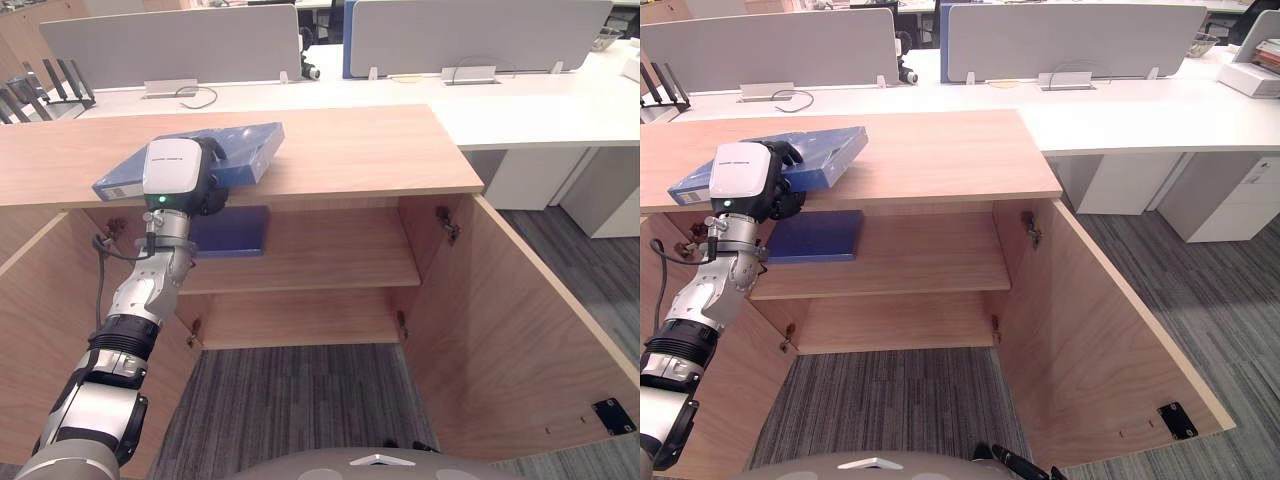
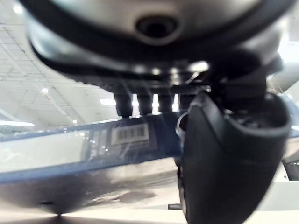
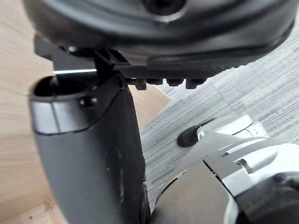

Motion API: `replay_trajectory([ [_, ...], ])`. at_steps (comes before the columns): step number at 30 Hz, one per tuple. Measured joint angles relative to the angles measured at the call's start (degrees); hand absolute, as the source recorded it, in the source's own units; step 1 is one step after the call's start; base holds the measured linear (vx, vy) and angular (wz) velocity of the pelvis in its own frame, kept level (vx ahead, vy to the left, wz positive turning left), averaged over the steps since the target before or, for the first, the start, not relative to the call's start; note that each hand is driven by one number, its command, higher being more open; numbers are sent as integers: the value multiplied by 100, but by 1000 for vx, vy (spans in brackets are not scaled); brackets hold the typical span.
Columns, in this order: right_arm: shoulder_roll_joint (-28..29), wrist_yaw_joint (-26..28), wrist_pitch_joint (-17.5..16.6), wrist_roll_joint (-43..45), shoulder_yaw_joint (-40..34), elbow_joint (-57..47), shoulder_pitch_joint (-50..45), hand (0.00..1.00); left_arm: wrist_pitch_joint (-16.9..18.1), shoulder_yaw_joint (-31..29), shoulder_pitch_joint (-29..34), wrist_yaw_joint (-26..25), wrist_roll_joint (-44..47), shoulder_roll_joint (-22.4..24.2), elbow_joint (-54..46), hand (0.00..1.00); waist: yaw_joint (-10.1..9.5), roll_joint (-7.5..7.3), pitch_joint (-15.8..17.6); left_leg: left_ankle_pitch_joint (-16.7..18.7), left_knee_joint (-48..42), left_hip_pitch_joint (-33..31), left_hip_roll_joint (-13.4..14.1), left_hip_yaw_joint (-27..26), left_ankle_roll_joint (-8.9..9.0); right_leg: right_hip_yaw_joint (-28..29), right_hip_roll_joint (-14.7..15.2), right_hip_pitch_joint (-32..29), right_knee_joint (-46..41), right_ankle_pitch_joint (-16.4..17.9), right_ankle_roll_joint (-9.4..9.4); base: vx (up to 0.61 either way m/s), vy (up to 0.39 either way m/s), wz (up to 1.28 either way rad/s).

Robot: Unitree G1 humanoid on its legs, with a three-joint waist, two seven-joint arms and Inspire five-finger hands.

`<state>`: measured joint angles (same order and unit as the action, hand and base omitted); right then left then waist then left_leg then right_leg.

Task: Walk over to the cabinet, pick up the folder, carry it to the office cabinet, place the folder inside the office cabinet, then close the office cabinet door

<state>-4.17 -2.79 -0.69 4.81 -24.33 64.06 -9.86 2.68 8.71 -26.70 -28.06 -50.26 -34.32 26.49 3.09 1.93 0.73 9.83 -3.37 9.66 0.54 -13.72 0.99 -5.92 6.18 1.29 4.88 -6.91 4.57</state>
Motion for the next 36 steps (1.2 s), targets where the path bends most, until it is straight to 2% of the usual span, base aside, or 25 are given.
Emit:
replay_trajectory([
  [4,0,-4,7,-1,-54,25,15,100,-82,-56,144,-11,4,124,-228,0,7,-20,35,0,28,44,-1,6,-1,-9,0,33,1,1,0,0,0,0],
  [8,1,-8,37,-2,-89,34,25,100,-131,-97,981,-35,16,571,-1574,0,9,-44,63,-5,77,72,-21,48,-9,-50,17,55,1,6,1,-12,-6,5],
  [11,1,-8,42,-5,-86,42,26,100,139,121,1416,13,17,756,-2304,0,5,-62,75,-11,79,68,-37,134,-20,-160,44,68,1,10,0,-27,-9,16],
  [15,-2,-10,61,-5,26,48,58,100,737,286,1863,312,381,1001,-3060,0,-21,-88,94,-21,85,69,-82,172,-36,-179,91,85,-1,24,16,-37,-7,5],
  [22,-91,-12,126,-6,274,45,77,100,1393,482,2114,903,1735,1313,-3767,0,-63,-76,83,-36,82,93,-91,181,-57,-189,123,131,-18,23,19,-47,-20,2],
  [24,-112,-7,134,-5,342,46,78,100,1591,487,2278,1114,2368,1416,-3998,0,-62,-77,83,-38,83,94,-84,219,-58,-229,129,160,-30,24,20,-30,-29,7],
  [27,-139,-6,143,-8,426,47,80,100,1731,618,2489,1210,3158,1614,-4158,0,-82,-98,83,-65,84,94,-85,261,-76,-278,155,178,-32,25,22,-28,-24,9],
  [30,-131,-2,147,-8,497,93,100,100,1751,681,2706,1204,3281,1851,-4183,0,-126,-168,80,-75,77,93,-93,270,-85,-290,169,200,-33,21,27,-9,-6,2],
  [34,-105,-10,149,-8,622,151,152,100,1715,645,2870,1204,3428,1941,-4171,0,-137,-274,81,-90,61,84,-93,272,-88,-273,183,193,-82,37,43,-16,-10,0],
  [36,-93,-12,136,-6,621,149,172,100,1693,626,3017,1225,3439,2138,-4167,0,-143,-285,89,-92,56,81,-94,263,-93,-234,207,55,-374,181,70,-17,-8,-1],
])
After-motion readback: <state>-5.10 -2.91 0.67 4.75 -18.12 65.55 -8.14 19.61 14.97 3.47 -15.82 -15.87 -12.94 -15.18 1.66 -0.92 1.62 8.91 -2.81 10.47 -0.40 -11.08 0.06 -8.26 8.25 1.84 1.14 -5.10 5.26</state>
